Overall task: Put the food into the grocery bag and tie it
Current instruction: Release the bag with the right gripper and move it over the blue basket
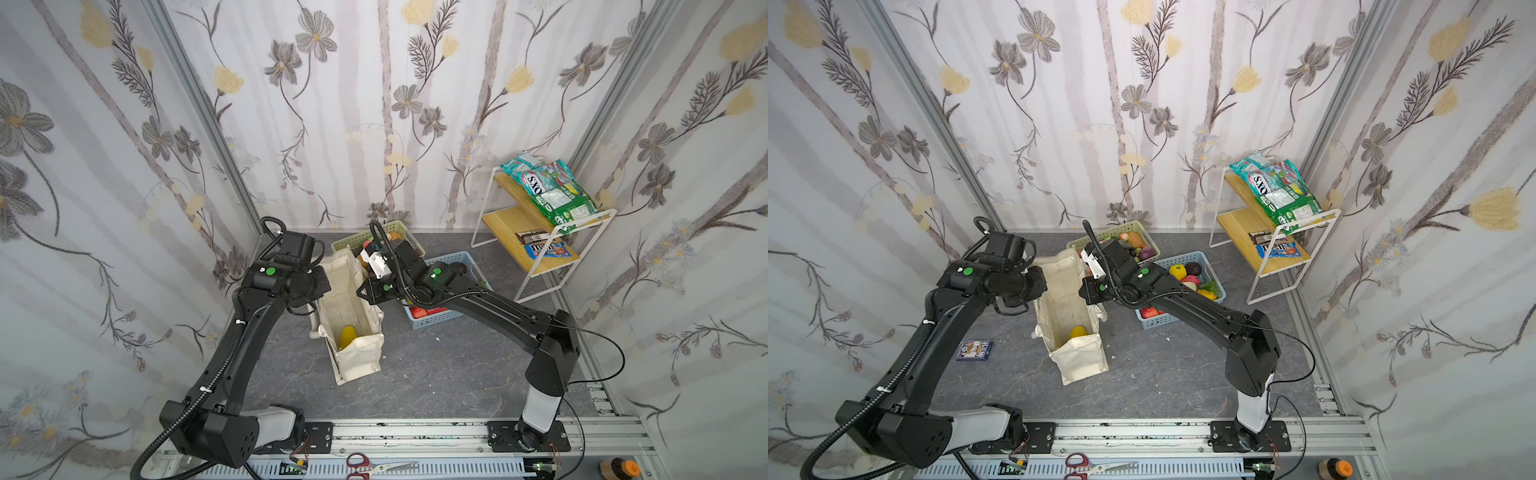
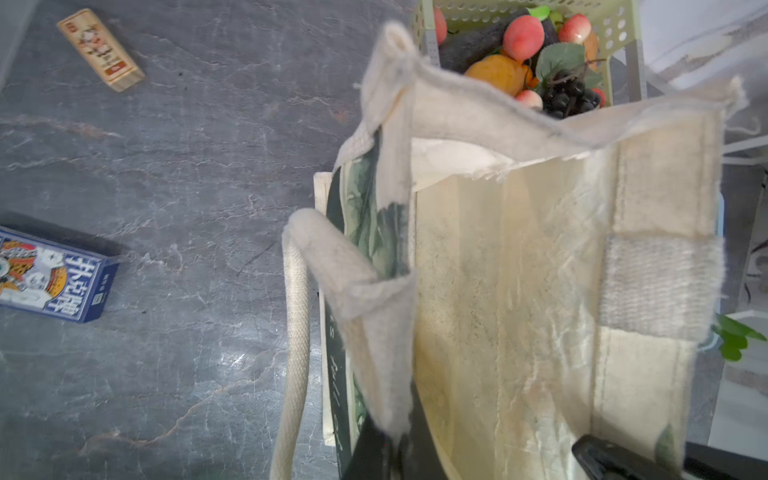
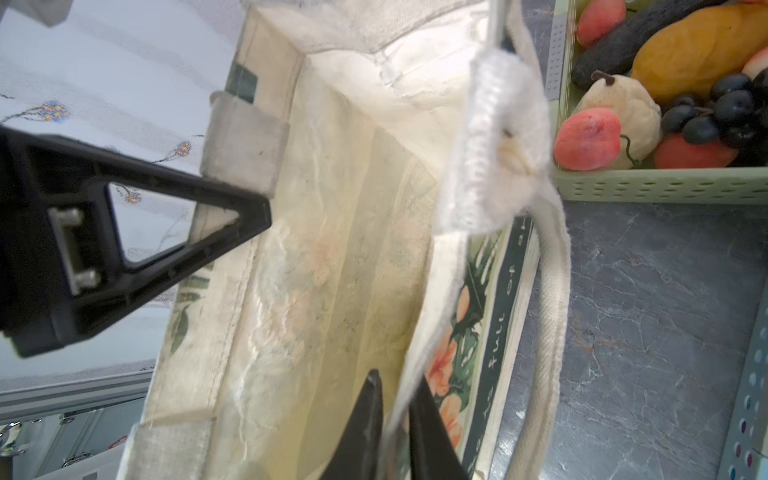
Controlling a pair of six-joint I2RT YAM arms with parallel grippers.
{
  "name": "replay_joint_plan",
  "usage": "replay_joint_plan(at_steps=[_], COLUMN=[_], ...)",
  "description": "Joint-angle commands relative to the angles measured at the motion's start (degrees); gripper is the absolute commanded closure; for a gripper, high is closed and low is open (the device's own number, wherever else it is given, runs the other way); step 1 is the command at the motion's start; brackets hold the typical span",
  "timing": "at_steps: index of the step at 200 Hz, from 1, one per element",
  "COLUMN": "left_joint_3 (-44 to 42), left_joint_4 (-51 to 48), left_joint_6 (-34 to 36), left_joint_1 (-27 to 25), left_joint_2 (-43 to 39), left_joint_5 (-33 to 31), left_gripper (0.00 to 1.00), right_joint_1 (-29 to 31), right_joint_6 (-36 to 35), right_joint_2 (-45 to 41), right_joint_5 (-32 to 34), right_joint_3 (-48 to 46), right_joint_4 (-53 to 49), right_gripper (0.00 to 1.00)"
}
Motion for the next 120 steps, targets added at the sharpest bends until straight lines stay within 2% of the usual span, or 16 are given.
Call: replay_joint_plan(at_steps=[1, 10, 24, 78, 97, 120], left_joint_3=[3.0, 3.4, 3.5, 3.5, 3.8, 4.1], left_joint_4=[1.9, 1.9, 1.8, 0.7, 0.6, 0.4], left_joint_6=[4.8, 5.1, 5.3, 5.8, 5.8, 6.1], left_joint_1=[0.0, 0.0, 0.0, 0.1, 0.3, 0.4], left_joint_2=[2.8, 3.5, 4.2, 4.5, 4.3, 4.0], left_joint_5=[5.8, 6.8, 6.9, 5.2, 5.2, 5.4], left_gripper=[1.00, 1.00, 1.00, 1.00, 1.00, 1.00], right_joint_1=[-0.3, -0.6, -0.9, -4.1, -8.1, -11.9], right_joint_6=[1.6, 1.8, 1.7, -2.0, -4.5, -7.4], right_joint_2=[-0.9, -1.3, -2.0, -8.6, -11.8, -14.1], right_joint_5=[-0.8, -0.5, -0.1, 1.0, 1.8, 4.7], right_joint_3=[-1.5, -2.2, -3.3, -2.6, -2.4, -4.9], right_joint_4=[2.1, 2.0, 2.0, 1.9, 1.2, 1.2], right_gripper=[0.82, 0.77, 0.59, 0.31, 0.27, 0.28])
